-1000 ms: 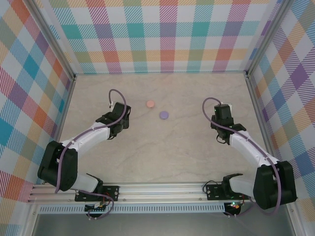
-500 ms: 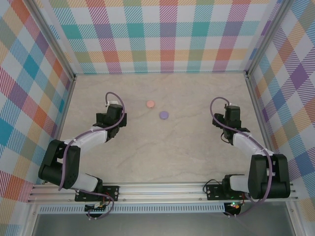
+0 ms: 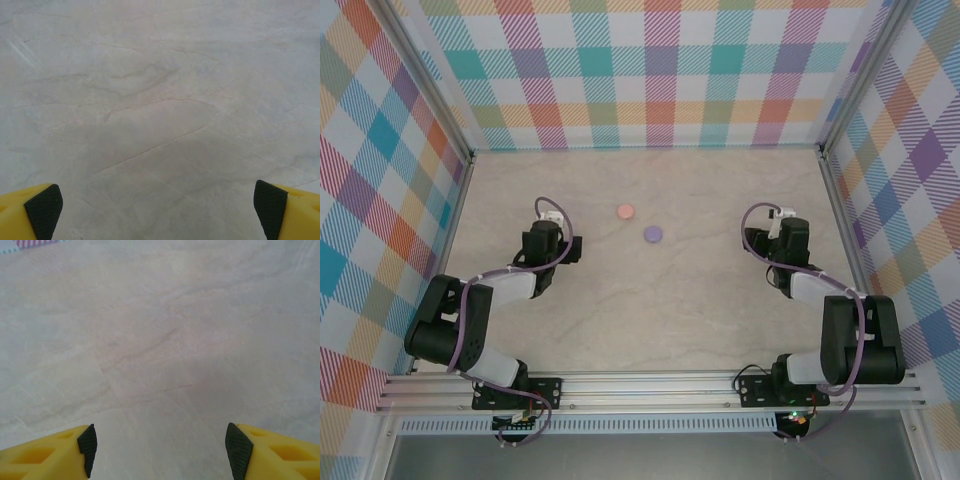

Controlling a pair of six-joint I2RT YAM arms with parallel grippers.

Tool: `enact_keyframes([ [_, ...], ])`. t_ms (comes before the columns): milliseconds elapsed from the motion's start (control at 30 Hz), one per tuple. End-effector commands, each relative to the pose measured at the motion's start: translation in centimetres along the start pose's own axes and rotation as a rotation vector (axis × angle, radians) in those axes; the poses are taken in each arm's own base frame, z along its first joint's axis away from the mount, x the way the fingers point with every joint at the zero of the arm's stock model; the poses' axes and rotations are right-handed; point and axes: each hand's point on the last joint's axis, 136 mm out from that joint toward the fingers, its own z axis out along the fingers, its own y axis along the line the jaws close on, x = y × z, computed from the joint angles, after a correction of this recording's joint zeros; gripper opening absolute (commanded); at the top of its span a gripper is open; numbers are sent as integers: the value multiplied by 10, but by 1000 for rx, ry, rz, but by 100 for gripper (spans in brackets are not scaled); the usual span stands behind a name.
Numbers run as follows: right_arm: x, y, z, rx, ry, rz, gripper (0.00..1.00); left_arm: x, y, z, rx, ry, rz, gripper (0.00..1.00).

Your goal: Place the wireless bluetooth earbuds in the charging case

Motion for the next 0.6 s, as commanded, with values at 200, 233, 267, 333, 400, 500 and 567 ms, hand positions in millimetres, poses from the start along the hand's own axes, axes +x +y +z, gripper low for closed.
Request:
enact_keyframes([
  [200, -15, -1, 5, -41, -111, -39, 72, -17, 17, -7, 90, -172, -90, 100],
  [233, -14, 0, 5, -46, -117, -42, 72, -16, 19, -7, 93, -177, -103, 100],
  [267, -14, 0, 4, -48, -125, -44, 72, -16, 21, -7, 97, -182, -112, 100],
  [333, -15, -2, 4, -48, -155, -45, 73, -13, 24, -6, 102, -196, -136, 100],
  [400, -13, -1, 5, -51, -157, -47, 73, -10, 26, -6, 106, -211, -146, 100],
  [500, -12, 0, 7, -61, -153, -52, 74, -5, 24, -4, 112, -228, -142, 100],
  [567, -10, 0, 8, -63, -157, -54, 73, -3, 25, -2, 104, -230, -146, 100],
])
